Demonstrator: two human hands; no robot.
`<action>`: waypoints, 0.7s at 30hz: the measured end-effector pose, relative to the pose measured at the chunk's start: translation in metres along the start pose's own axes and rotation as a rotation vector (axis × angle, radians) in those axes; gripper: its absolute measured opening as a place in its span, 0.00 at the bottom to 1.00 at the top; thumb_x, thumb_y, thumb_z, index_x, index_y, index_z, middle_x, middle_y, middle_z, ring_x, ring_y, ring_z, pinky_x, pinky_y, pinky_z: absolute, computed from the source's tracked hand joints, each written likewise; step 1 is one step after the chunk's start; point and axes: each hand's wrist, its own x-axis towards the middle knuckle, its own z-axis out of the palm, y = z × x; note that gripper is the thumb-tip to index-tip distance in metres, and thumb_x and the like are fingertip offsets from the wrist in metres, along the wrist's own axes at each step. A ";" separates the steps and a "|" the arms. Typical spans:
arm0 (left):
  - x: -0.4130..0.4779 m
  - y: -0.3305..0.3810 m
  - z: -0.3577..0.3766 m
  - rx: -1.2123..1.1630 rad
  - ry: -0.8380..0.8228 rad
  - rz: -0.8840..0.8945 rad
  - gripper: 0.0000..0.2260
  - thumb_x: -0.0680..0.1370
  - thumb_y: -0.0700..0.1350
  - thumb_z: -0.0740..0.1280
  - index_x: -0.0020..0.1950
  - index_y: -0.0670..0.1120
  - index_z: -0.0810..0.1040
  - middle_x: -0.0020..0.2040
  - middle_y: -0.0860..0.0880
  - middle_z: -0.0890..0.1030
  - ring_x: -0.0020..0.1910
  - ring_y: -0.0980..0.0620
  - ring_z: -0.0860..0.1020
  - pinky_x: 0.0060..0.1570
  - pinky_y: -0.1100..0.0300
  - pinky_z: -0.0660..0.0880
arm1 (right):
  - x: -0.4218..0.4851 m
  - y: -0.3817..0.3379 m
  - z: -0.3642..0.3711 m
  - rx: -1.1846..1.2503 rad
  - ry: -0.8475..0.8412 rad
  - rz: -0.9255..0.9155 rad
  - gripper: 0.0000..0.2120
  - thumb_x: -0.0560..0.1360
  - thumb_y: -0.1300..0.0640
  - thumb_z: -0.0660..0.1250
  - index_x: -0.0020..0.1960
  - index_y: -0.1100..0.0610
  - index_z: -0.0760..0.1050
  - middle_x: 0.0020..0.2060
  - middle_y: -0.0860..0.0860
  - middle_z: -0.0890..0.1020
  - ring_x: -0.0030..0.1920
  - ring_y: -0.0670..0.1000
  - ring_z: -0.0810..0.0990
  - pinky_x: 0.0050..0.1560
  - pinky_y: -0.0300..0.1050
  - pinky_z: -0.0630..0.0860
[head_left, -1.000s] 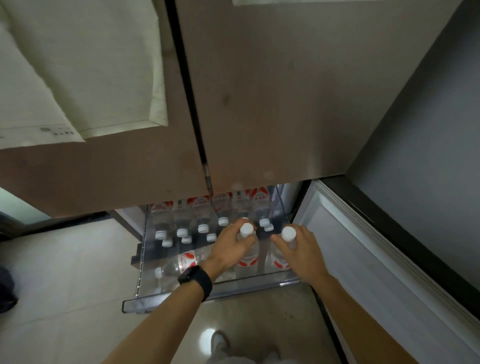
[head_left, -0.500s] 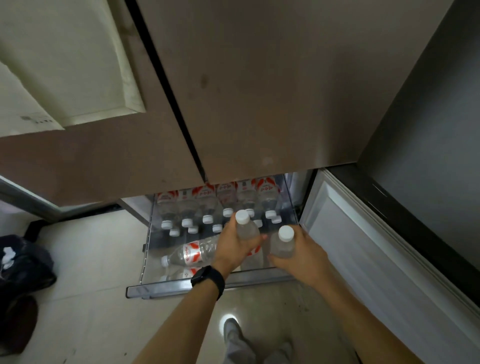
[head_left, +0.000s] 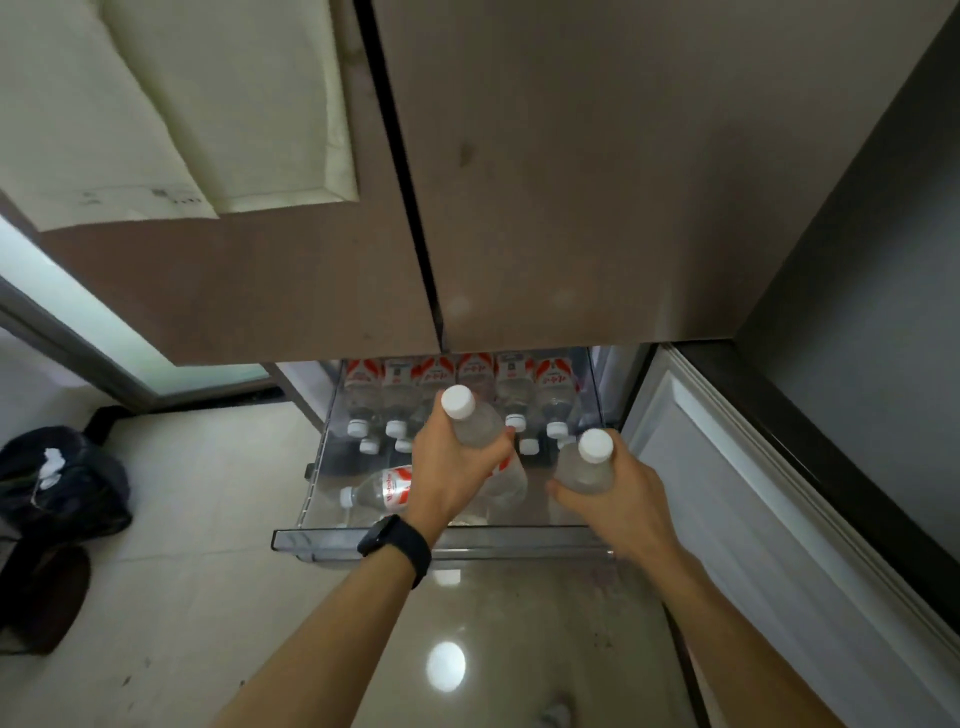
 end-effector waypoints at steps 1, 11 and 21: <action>-0.003 0.009 -0.015 -0.003 0.036 0.037 0.19 0.70 0.50 0.79 0.55 0.54 0.74 0.48 0.56 0.83 0.48 0.59 0.81 0.46 0.66 0.79 | -0.002 -0.012 -0.002 0.029 0.027 -0.041 0.29 0.64 0.47 0.81 0.58 0.40 0.69 0.48 0.42 0.80 0.50 0.47 0.79 0.49 0.42 0.74; -0.135 0.007 -0.210 0.069 0.405 0.162 0.23 0.69 0.51 0.80 0.56 0.59 0.70 0.48 0.59 0.79 0.49 0.66 0.77 0.42 0.74 0.74 | -0.088 -0.166 0.064 0.068 -0.165 -0.502 0.27 0.64 0.48 0.81 0.56 0.41 0.70 0.48 0.38 0.79 0.48 0.36 0.77 0.41 0.32 0.71; -0.446 -0.114 -0.381 0.258 0.747 -0.144 0.30 0.70 0.56 0.78 0.63 0.62 0.62 0.49 0.60 0.76 0.46 0.58 0.78 0.44 0.60 0.79 | -0.339 -0.231 0.244 -0.049 -0.639 -0.782 0.26 0.65 0.39 0.77 0.55 0.46 0.70 0.47 0.45 0.79 0.46 0.50 0.80 0.43 0.44 0.77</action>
